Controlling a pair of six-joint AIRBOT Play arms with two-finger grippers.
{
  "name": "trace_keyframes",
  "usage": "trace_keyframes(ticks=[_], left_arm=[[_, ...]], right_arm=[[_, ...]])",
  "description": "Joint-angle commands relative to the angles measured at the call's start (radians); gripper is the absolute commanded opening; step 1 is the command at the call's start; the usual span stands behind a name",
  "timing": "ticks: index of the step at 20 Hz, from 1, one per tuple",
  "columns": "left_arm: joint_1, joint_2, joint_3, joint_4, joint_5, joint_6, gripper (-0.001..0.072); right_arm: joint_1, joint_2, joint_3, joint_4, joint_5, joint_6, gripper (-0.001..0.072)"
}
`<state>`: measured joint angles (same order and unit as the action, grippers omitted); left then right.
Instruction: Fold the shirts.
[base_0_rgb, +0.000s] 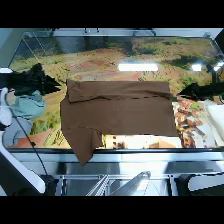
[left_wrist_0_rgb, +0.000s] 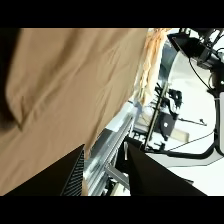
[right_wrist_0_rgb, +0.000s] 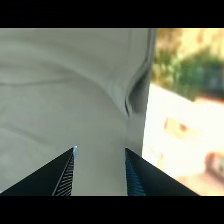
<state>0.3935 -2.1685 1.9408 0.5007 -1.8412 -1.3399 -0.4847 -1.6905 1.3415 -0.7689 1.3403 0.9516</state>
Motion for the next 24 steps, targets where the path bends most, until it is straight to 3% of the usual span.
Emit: trace_keyframes(ticks=[1,4,7,9,13,17,24], left_arm=[[0.053,0.19,-0.23,0.137,0.045,0.071,0.0281],[0.055,0.391,-0.57,0.296,0.1,0.105,0.0296],[0.055,0.524,-0.855,0.322,0.132,0.098,0.0297],[0.052,0.581,-0.965,0.372,0.225,0.098,0.0296],[0.049,0.637,-1.094,0.442,0.388,0.067,0.0296],[0.043,0.637,-1.203,0.441,0.434,0.045,0.0296],[-0.106,0.637,-1.217,0.388,0.642,0.056,0.0297]], right_arm=[[-0.007,0.063,-0.027,-0.066,0.061,0.052,0.0364],[0.012,0.103,-0.148,-0.03,0.058,0.03,0.0363],[0.027,0.146,-0.273,0.091,0.033,-0.054,0.0364],[0.039,0.167,-0.319,0.173,0.034,-0.108,0.0363],[0.06,0.202,-0.336,0.188,0.049,-0.114,0.0363],[0.064,0.249,-0.336,0.188,0.049,-0.114,0.0362],[0.064,0.302,-0.345,0.187,0.056,-0.106,0.0362]])
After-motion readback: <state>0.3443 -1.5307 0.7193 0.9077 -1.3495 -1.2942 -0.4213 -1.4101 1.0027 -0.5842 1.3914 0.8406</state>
